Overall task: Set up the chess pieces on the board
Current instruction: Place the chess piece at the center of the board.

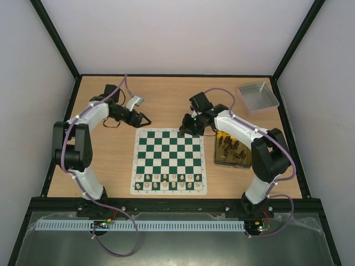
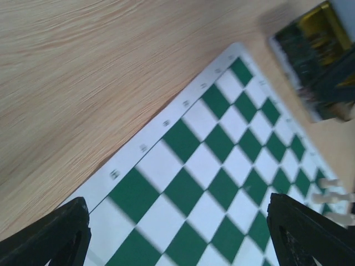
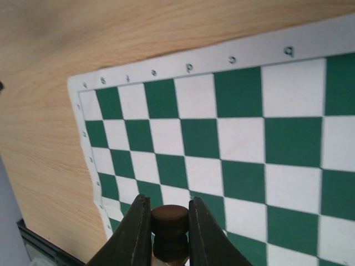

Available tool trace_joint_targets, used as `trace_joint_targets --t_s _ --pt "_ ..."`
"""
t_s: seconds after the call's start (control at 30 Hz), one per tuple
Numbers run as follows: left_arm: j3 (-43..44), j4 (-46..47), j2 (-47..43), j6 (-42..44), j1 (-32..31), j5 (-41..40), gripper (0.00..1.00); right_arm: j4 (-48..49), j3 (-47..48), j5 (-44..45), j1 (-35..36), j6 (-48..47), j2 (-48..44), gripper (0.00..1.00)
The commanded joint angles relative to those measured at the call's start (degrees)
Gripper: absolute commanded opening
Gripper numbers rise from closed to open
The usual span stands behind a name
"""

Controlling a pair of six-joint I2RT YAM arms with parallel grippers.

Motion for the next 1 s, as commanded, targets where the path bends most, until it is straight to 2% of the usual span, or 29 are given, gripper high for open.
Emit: trace_joint_targets --t_s 0.0,0.13,0.23,0.3,0.6,0.83,0.97 --pt "8.2 -14.0 7.6 3.0 -1.3 15.9 0.86 6.6 2.7 0.7 1.5 6.5 3.0 0.08" --pt "14.8 -26.2 14.5 11.3 -1.8 25.0 0.83 8.9 6.5 1.8 2.7 9.2 6.5 0.08" --pt "19.7 -41.8 20.5 26.5 -1.8 31.2 0.79 12.5 7.2 2.6 2.9 12.3 8.2 0.08" --pt "19.7 -42.6 22.0 26.9 -1.8 32.8 0.72 15.0 7.4 3.7 2.9 14.4 8.9 0.08" --pt "18.4 -42.6 22.6 27.4 -1.8 36.7 0.67 17.4 10.5 11.4 3.9 20.1 12.6 0.07" --pt "19.6 -42.5 26.0 25.4 -1.8 38.7 0.53 20.8 10.5 17.1 6.2 25.6 14.3 0.07" --pt "19.8 -42.5 27.4 25.8 -1.8 39.0 0.52 22.2 11.8 18.3 7.7 28.4 15.4 0.07"
